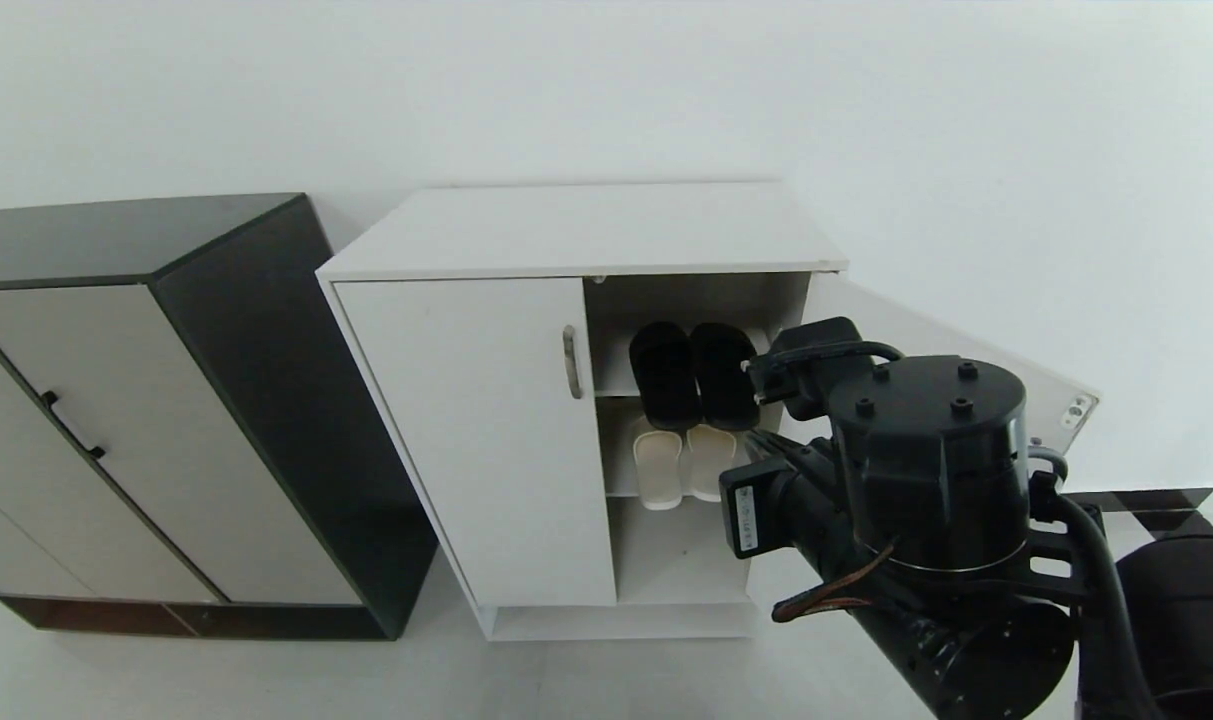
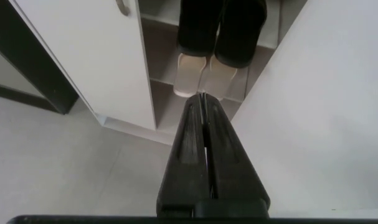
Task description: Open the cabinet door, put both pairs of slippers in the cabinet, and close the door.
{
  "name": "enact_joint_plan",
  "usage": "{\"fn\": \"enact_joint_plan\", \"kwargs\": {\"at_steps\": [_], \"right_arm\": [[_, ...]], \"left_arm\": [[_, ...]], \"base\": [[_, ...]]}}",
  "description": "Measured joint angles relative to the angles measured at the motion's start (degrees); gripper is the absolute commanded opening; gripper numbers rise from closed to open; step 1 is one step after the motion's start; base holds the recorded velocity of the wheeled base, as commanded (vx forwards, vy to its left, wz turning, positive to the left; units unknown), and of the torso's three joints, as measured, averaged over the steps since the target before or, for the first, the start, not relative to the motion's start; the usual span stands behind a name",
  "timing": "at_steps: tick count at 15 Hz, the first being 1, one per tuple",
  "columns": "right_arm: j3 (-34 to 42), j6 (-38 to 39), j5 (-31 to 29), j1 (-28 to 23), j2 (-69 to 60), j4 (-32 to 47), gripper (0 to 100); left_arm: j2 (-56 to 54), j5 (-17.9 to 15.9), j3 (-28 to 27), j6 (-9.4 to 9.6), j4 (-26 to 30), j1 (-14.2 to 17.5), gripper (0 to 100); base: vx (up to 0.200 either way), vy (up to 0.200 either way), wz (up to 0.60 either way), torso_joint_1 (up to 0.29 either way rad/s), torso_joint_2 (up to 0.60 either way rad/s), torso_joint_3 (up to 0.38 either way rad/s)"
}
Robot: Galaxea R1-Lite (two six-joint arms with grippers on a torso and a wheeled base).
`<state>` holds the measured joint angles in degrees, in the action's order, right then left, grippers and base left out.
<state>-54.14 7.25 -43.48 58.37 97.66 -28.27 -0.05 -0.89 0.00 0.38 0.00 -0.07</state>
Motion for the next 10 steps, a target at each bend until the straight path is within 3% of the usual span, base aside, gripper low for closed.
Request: {"fn": "enact_joint_plan", "kwargs": {"at_steps": [10], "right_arm": [[0.0,0.0,0.0,0.0,0.0,0.0,0]], "left_arm": [[0.0,0.0,0.0,-0.05,0.0,0.0,0]], "base": [[0.0,0.0,0.0,0.227,-0.54,-0.316]]}}
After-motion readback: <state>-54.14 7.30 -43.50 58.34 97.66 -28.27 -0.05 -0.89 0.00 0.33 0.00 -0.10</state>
